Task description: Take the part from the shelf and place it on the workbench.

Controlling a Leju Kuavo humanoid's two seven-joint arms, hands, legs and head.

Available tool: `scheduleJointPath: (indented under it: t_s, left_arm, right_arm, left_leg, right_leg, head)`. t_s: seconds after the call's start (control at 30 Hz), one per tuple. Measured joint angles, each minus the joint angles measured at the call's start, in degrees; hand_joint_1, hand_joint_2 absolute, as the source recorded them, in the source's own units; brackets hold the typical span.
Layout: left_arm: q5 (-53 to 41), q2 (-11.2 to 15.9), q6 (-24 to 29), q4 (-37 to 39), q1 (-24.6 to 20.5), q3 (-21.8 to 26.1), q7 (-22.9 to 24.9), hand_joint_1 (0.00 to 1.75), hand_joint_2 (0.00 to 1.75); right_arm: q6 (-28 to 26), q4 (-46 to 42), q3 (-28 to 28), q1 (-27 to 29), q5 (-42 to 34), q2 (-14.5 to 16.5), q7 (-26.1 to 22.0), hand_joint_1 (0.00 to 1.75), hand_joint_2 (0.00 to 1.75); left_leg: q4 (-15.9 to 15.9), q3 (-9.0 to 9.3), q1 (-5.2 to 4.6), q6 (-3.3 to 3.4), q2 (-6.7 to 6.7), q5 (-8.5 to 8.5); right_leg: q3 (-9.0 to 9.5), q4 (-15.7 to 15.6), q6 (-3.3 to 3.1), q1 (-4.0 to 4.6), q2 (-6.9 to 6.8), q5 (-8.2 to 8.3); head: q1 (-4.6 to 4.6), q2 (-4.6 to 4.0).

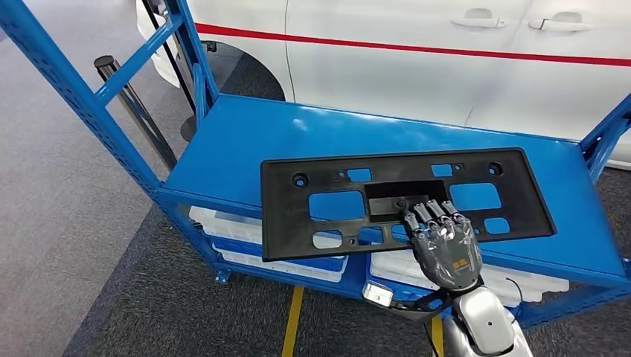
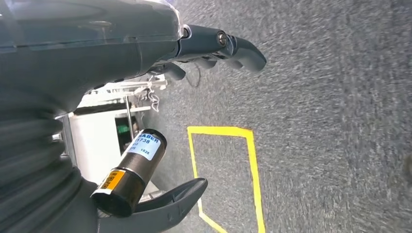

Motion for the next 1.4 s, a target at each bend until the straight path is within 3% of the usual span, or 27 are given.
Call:
scheduleJointPath:
  t_s: [0.07,0.1,0.17,0.23,0.3,0.4,0.43,0.47,0.53,0.57,0.6,0.63,0.7,0.77,0.8,0.9,0.93,1.0,1.07,1.1,1.13,1.17,1.23,1.3,1.33,1.4]
  left_arm:
    - [0.04,0.24,-0.4,0.0,0.03,0.63,0.04,0.0,1.75]
    - [0.04,0.4,-0.6,0.0,0.06,0.88,0.07,0.0,1.75]
    - [-0.02,0.77,-0.91,-0.01,0.09,1.36,0.14,0.0,1.75]
    - [-0.28,1.32,-1.21,-0.1,0.03,1.66,0.07,0.0,1.75]
    - [-0.75,1.91,-1.35,-0.2,0.02,1.79,-0.32,0.0,1.75]
    - [-1.56,2.61,-1.36,-0.22,0.14,2.02,-1.33,0.0,1.75]
    - [-1.82,2.79,-1.37,-0.22,0.17,2.05,-1.65,0.0,1.75]
    - [-2.06,2.9,-1.39,-0.22,0.23,2.05,-1.94,0.0,1.75]
    - [-2.61,3.13,-1.44,-0.22,0.32,2.05,-2.47,0.0,1.75]
    - [-2.92,3.21,-1.48,-0.22,0.37,2.05,-2.73,0.0,1.75]
    - [-3.21,3.26,-1.51,-0.22,0.4,2.05,-2.99,0.0,1.75]
    - [-3.45,3.29,-1.55,-0.22,0.43,2.05,-3.24,0.0,1.75]
    - [-3.78,3.31,-1.69,-0.22,0.47,2.05,-3.65,0.0,1.75]
    - [-3.95,3.32,-1.86,-0.22,0.49,2.05,-3.85,0.0,1.75]
    - [-4.02,3.33,-2.02,-0.22,0.49,2.05,-3.87,0.0,1.75]
    - [-4.45,3.31,-2.9,-0.22,0.55,2.05,-3.23,0.0,1.75]
    - [-4.67,3.25,-3.19,-0.22,0.59,2.05,-2.71,0.0,1.75]
    - [-5.12,2.92,-3.53,-0.22,0.7,2.05,-1.51,0.0,1.75]
    - [-5.68,2.49,-3.6,-0.22,0.82,2.05,-0.67,0.0,1.75]
    - [-5.99,2.3,-3.67,-0.22,0.88,2.05,-0.45,0.0,1.75]
    - [-6.27,2.13,-3.77,-0.22,0.9,2.05,-0.31,0.0,1.75]
    - [-6.47,1.99,-3.87,-0.22,0.88,2.05,-0.23,0.0,1.75]
    - [-6.63,1.84,-4.02,-0.22,0.73,2.05,-0.18,0.0,1.75]
    - [-6.66,1.75,-4.08,-0.22,0.54,2.05,-0.18,0.0,1.75]
    - [-6.68,1.71,-4.09,-0.22,0.48,2.04,-0.17,0.0,1.75]
    - [-6.74,1.59,-4.13,-0.22,0.45,2.04,-0.16,0.0,1.75]
  right_arm:
    - [0.04,0.35,2.45,-0.74,0.85,-0.05,2.29,1.75,1.75]
    - [0.05,0.72,3.79,-1.42,1.1,-0.07,3.62,1.75,1.75]
    - [0.08,1.71,6.57,-3.1,1.27,-0.11,6.06,1.75,1.75]
    - [0.08,2.72,9.13,-4.79,1.27,-0.18,8.15,1.75,1.75]
    - [0.08,4.06,11.67,-6.65,1.27,-0.27,10.81,1.75,1.75]
    - [0.1,6.78,16.12,-9.76,1.27,-0.39,16.04,1.75,1.75]
    - [0.1,7.66,17.52,-10.69,1.27,-0.43,17.55,1.75,1.75]
    - [0.11,8.54,18.81,-11.54,1.27,-0.46,18.75,1.75,1.75]
    - [0.12,10.21,20.95,-12.89,1.27,-0.47,20.17,1.75,1.75]
    - [0.12,10.98,21.78,-13.32,1.27,-0.47,20.4,1.75,1.75]
    - [0.12,11.64,22.36,-13.57,1.27,-0.44,20.34,1.75,1.75]
    - [0.12,12.19,22.72,-13.75,1.27,-0.39,20.11,1.75,1.75]
    - [0.11,13.03,23.0,-14.08,1.22,-0.12,19.52,1.75,1.75]
    - [0.09,13.56,23.03,-14.47,1.08,0.24,19.17,1.75,1.75]
    - [0.08,13.74,23.03,-14.61,0.77,0.35,18.96,1.75,1.75]
    - [0.08,13.81,22.9,-14.02,-2.86,0.23,16.59,1.75,1.75]
    - [0.08,13.53,22.68,-13.34,-5.05,-0.01,15.11,1.75,1.75]
    - [0.08,12.37,21.51,-11.42,-9.67,-0.94,11.88,1.75,1.75]
    - [0.08,10.99,19.5,-9.12,-12.52,-2.13,9.09,1.75,1.75]
    - [0.08,10.45,18.33,-7.96,-13.26,-2.67,7.86,1.75,1.75]
    - [0.08,10.0,17.18,-6.93,-13.81,-3.19,6.72,1.75,1.75]
    - [0.08,9.64,16.21,-6.07,-14.19,-3.62,5.87,1.75,1.75]
    - [0.07,8.95,14.79,-4.87,-14.57,-4.27,4.97,1.75,1.75]
    - [0.07,8.28,13.89,-4.18,-14.76,-4.67,4.75,1.75,1.75]
    - [0.07,8.04,13.56,-4.0,-14.83,-4.8,4.71,1.75,1.75]
    - [0.08,7.84,13.13,-3.74,-14.91,-5.06,4.66,1.75,1.75]
  left_leg:
    - [6.48,-1.76,0.03,-0.17,-0.01,-3.37]
    - [7.43,-1.47,0.02,-0.12,0.0,-3.4]
    - [3.22,2.25,-0.09,0.37,-0.01,-1.01]
    - [-4.84,7.7,-0.49,1.2,0.03,0.8]
    - [-9.01,10.03,-0.98,1.69,0.08,1.2]
    - [-10.3,9.45,-0.92,2.32,0.28,2.79]
    - [-10.73,9.12,-0.74,2.69,0.43,3.59]
    - [-11.05,8.62,-0.54,3.0,0.58,4.38]
    - [-11.02,7.16,-0.54,3.32,0.7,5.61]
    - [-10.87,6.31,-0.53,3.28,0.71,6.15]
    - [-10.66,5.46,-0.49,3.18,0.7,6.62]
    - [-10.35,4.6,-0.43,3.03,0.69,7.03]
    - [-9.39,3.04,-0.28,2.62,0.67,7.57]
    - [-8.45,1.93,-0.32,1.99,0.66,8.0]
    - [-8.19,1.66,-0.37,1.62,0.66,8.26]
    - [-8.16,1.39,-0.21,0.43,0.58,8.95]
    - [-7.5,1.01,-0.1,0.15,0.53,7.99]
    - [-3.18,-0.47,0.1,-0.18,0.47,3.23]
    - [3.96,-2.15,0.15,-0.48,0.48,-1.77]
    - [6.69,-2.34,0.17,-0.58,0.48,-2.65]
    - [7.78,-1.71,0.17,-0.6,0.48,-2.24]
    - [6.82,-0.09,0.17,-0.52,0.48,-0.9]
    - [-0.34,5.73,0.1,-0.1,0.38,1.18]
    - [-7.49,10.51,-0.16,0.45,0.21,0.84]
    - [-9.25,11.42,-0.36,0.74,0.15,0.46]
    - [-9.9,10.95,-0.44,1.47,0.21,1.32]
  right_leg:
    - [-1.11,0.11,-0.36,0.37,-0.08,0.77]
    - [-1.71,0.2,-0.43,0.56,-0.07,1.17]
    - [-2.83,0.39,-0.45,0.89,-0.02,1.96]
    - [-3.56,0.52,-0.25,1.09,-0.04,2.69]
    - [-3.81,0.46,0.31,1.04,-0.19,3.44]
    - [-4.13,0.23,1.42,0.94,-0.23,3.93]
    - [-4.52,0.99,1.71,0.93,-0.19,2.69]
    - [-5.19,2.84,1.97,0.87,-0.14,0.44]
    - [-6.81,9.22,2.48,0.53,-0.11,-5.01]
    - [-7.28,12.37,2.73,0.37,-0.12,-6.52]
    - [-7.11,14.23,2.96,0.2,-0.12,-6.71]
    - [-6.05,14.21,3.14,0.04,-0.13,-5.74]
    - [-1.38,8.51,3.3,-0.28,-0.18,-3.3]
    - [2.8,2.03,2.93,-0.09,-0.14,-3.09]
    - [3.54,0.48,2.62,0.08,-0.09,-3.53]
    - [2.96,-0.01,1.25,0.3,-0.08,-2.72]
    - [2.58,-0.12,0.65,0.24,-0.19,-2.18]
    - [1.52,-0.31,-0.21,0.1,-0.46,-0.99]
    - [0.02,-0.22,-0.42,0.24,-0.57,0.17]
    - [-0.79,-0.14,-0.39,0.33,-0.6,0.77]
    - [-1.66,-0.03,-0.31,0.39,-0.6,1.35]
    - [-2.5,0.1,-0.18,0.42,-0.57,1.9]
    - [-3.85,0.45,0.23,0.48,-0.41,2.87]
    - [-4.46,0.6,0.88,0.55,-0.27,3.82]
    - [-4.55,0.47,1.28,0.53,-0.26,4.37]
    - [-4.63,0.05,2.08,0.41,-0.17,5.29]
  head:
    - [-0.01,0.0]
    - [-0.01,0.0]
    - [-0.01,0.0]
    - [0.01,0.0]
    - [0.02,0.01]
    - [0.02,0.0]
    - [0.05,0.0]
    - [0.07,0.0]
    - [0.09,0.0]
    - [0.08,0.0]
    - [0.08,0.0]
    - [0.08,0.0]
    - [0.07,0.01]
    - [0.04,0.01]
    - [0.03,0.01]
    - [0.05,0.01]
    - [0.04,0.01]
    - [0.02,0.01]
    - [-0.01,0.01]
    - [0.0,0.0]
    - [0.0,0.0]
    - [0.0,0.01]
    - [-0.01,0.01]
    - [0.05,0.0]
    - [0.03,0.0]
    - [0.01,0.0]
